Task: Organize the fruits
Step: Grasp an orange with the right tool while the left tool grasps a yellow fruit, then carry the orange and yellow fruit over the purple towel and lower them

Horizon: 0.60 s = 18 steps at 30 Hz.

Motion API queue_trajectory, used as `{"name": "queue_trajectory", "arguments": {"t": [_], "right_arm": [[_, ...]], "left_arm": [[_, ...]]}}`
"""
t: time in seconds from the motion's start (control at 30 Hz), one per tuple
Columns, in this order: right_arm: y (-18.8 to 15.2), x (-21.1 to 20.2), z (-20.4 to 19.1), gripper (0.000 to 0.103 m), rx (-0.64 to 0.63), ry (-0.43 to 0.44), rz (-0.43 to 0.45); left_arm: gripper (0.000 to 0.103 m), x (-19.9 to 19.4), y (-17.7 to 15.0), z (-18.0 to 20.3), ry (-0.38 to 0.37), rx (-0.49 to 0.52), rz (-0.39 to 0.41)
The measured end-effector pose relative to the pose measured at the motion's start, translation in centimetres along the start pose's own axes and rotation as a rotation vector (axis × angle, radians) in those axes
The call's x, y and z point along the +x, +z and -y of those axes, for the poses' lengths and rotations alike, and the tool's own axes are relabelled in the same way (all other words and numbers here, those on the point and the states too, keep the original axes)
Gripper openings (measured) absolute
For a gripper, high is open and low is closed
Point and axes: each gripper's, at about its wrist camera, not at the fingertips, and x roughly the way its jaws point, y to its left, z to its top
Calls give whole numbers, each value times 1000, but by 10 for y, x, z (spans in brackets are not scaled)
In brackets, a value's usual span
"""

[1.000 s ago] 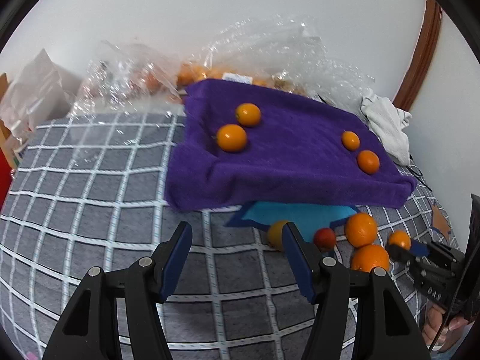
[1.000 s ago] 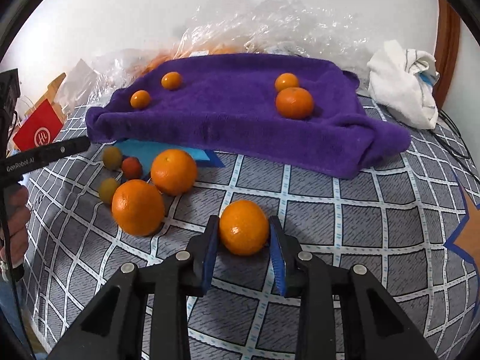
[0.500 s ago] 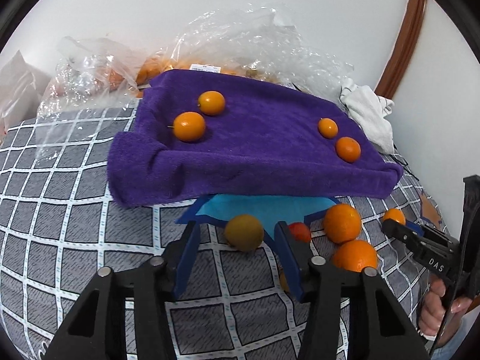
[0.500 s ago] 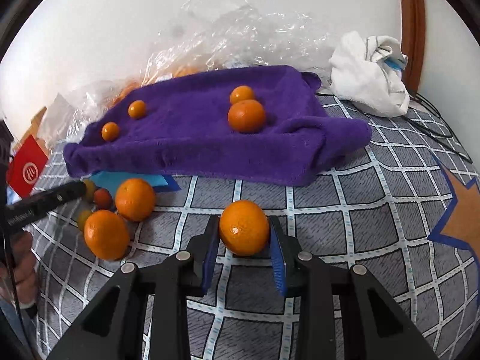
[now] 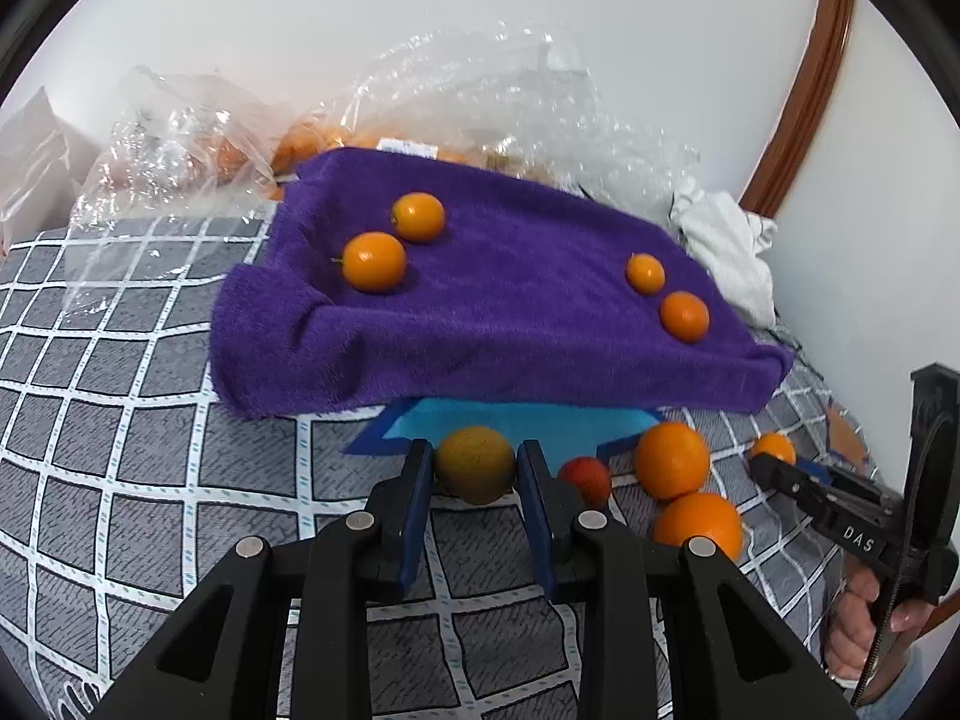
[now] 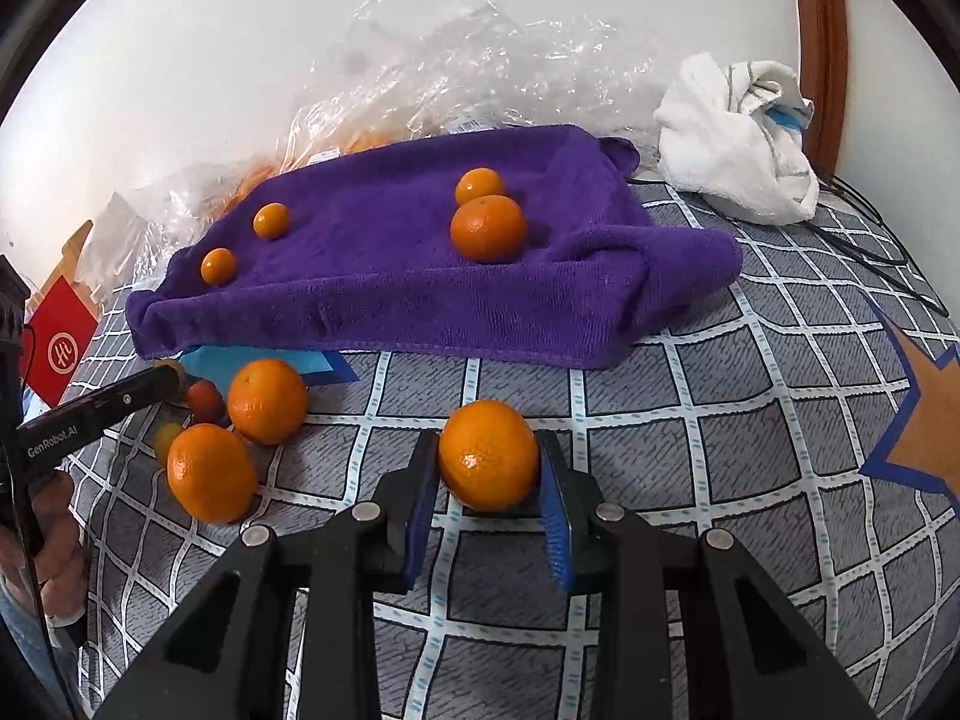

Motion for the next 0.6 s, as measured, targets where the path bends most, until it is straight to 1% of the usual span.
{"name": "queue_trajectory", "arguments": {"t": [0.23, 0.4, 0.5, 0.6], "right_arm": [[-1, -9, 5, 32, 31, 27, 43], [0, -11, 6, 32, 47, 12, 40], [4, -17, 5, 32, 56, 21, 42], [13, -26, 2, 32, 36, 10, 54]], "left_arm": [[28, -15, 4, -13, 11, -59, 85], [28, -23, 7, -27, 5, -120, 114], [28, -28, 7, -33, 0, -145, 123], [28, -36, 9, -36, 18, -154, 126]]}}
